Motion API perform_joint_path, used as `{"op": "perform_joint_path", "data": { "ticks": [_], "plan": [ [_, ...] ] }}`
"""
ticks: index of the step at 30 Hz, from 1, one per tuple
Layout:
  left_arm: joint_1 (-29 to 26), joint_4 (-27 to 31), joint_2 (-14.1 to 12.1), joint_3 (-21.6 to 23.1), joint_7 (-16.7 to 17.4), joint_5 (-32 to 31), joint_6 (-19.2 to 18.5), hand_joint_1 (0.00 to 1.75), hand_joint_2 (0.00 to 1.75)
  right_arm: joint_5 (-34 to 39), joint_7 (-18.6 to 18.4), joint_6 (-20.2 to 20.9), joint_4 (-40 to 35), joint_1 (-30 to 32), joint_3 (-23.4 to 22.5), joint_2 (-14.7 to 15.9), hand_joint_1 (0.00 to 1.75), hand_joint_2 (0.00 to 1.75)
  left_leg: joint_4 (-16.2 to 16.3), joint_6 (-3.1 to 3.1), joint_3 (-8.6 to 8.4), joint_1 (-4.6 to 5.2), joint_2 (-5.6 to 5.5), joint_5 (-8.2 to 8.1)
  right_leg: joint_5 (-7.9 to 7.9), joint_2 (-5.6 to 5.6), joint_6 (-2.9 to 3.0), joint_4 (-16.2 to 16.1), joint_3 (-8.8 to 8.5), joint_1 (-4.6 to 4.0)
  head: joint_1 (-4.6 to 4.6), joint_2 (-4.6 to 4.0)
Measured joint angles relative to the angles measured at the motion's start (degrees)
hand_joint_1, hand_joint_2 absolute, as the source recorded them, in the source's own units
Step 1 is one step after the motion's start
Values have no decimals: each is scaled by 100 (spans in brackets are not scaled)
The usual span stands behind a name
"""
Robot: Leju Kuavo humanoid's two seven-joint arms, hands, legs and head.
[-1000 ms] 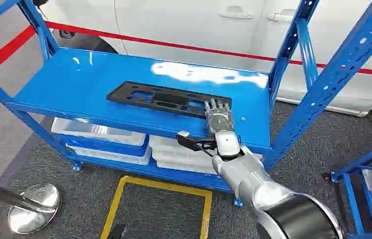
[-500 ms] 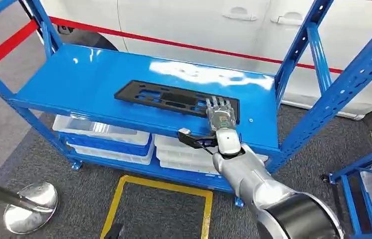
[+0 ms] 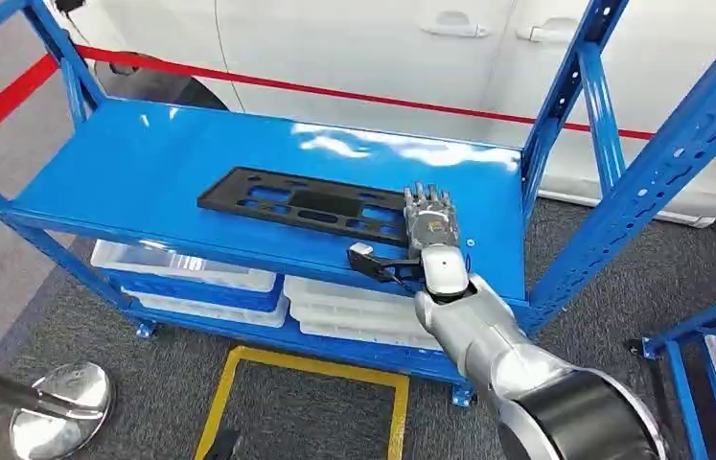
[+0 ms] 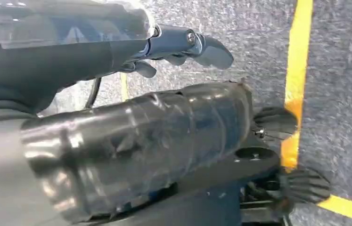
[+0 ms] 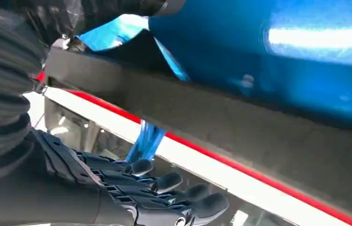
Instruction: Take the parts from the cabinet and place them on the table.
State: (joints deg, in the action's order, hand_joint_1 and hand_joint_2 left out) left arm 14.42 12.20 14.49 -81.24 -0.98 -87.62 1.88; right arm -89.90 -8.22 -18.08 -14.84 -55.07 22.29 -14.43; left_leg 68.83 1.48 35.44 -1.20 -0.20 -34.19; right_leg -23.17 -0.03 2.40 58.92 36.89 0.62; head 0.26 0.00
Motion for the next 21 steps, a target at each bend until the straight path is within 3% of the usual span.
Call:
{"op": "perform_joint_path", "data": {
  "ticks": [1, 2, 3, 4, 5, 6, 8, 10, 12, 14, 16, 17, 18, 19, 21],
  "plan": [
    [-6, 0, -4, -2, -2, -2, 2, 0, 0, 0, 7, 0, 2, 22, -2, 0, 0, 175, 441, 16, 278, 0, 0, -127, -8, 1, 10, 1, 1, -7, 4, 0],
    [-22, 0, -4, -2, -2, -2, 9, 0, 0, 0, 9, 0, 2, 30, -2, 0, 0, 175, 661, 25, 449, 0, 0, -117, -14, 5, 14, 4, -2, -10, -2, 0],
    [-35, 0, -7, -4, -2, -4, 11, 0, 0, 0, 17, -2, 2, 29, -2, 0, 0, 175, 594, 24, 473, 0, 0, 35, -22, 12, 12, 6, -13, -10, 2, 0],
    [-35, 0, -7, -4, -2, -4, 11, 0, 0, 2, 17, -9, 2, 30, -2, 0, 0, 175, 270, 16, 372, 0, 1, 314, -33, 20, 1, 12, -33, -10, 0, 0],
    [-29, 0, -9, -4, -2, -4, 11, 0, 0, 2, 17, -9, 2, 33, -4, 0, 66, 175, -168, 2, 198, 0, 2, 601, -47, 22, -10, 18, -53, -10, 2, 0],
    [-22, 0, -13, -4, -2, -4, 11, 0, 0, 7, 15, -11, 2, 33, -9, 0, 175, 175, -739, -25, -45, 1, 6, 900, -64, 23, -34, 32, -72, -10, 2, 0],
    [-4, 0, -13, -4, -9, -20, 11, 0, 0, 7, 17, -28, 0, 26, -13, 0, 175, 175, -1059, -101, -166, 41, -7, 873, -74, 34, -81, 62, -38, -56, 2, 0],
    [-11, 0, -20, -7, -13, -22, 20, 0, 0, 9, 35, -50, 2, 39, -41, 0, 175, 175, -1043, -156, -143, 57, -15, 883, -46, 27, -146, 29, -37, -42, 6, 0],
    [-10, 0, -24, -7, -13, -37, 28, 0, 0, 11, 31, -92, 0, 38, -68, 0, 175, 175, -1123, -252, -173, 0, -4, 948, -85, 22, -215, 63, -22, -36, 7, 0],
    [0, 0, -24, -7, -13, -39, 37, 0, 0, 11, 28, -109, 0, 29, -92, 2, 175, 175, -1132, -312, -170, 6, -2, 961, -423, 20, -257, 540, 176, -26, 7, 0],
    [-5, 0, -24, -9, -17, -42, 37, 0, 0, 17, 13, -114, 7, 68, -112, 9, 175, 175, -1128, -317, -164, 8, 0, 958, -834, 18, -284, 1434, 582, -17, 7, 0],
    [-8, 0, -24, -9, -20, -42, 39, 0, 0, 22, 9, -116, 13, 100, -120, 22, 175, 175, -1124, -317, -161, 8, 0, 958, -921, 17, -293, 1771, 740, -12, 9, 0],
    [-11, 0, -24, -9, -22, -46, 39, 0, 0, 24, 9, -122, 13, 125, -133, 31, 175, 175, -1119, -317, -162, 8, -5, 955, -851, 16, -294, 1784, 752, 1, 9, 0],
    [-11, 0, -24, -9, -22, -52, 39, 0, 0, 24, 9, -142, 13, 129, -149, 37, 175, 175, -1107, -314, -163, 8, -10, 948, -672, 16, -291, 1548, 642, 12, 9, 0],
    [-6, 0, -24, -9, -22, -55, 39, 0, 0, 22, 9, -197, 11, 89, -153, 37, 175, 175, -1066, -284, -167, 6, -15, 913, -203, 9, -264, 610, 158, 16, 9, 0]
  ]
}}
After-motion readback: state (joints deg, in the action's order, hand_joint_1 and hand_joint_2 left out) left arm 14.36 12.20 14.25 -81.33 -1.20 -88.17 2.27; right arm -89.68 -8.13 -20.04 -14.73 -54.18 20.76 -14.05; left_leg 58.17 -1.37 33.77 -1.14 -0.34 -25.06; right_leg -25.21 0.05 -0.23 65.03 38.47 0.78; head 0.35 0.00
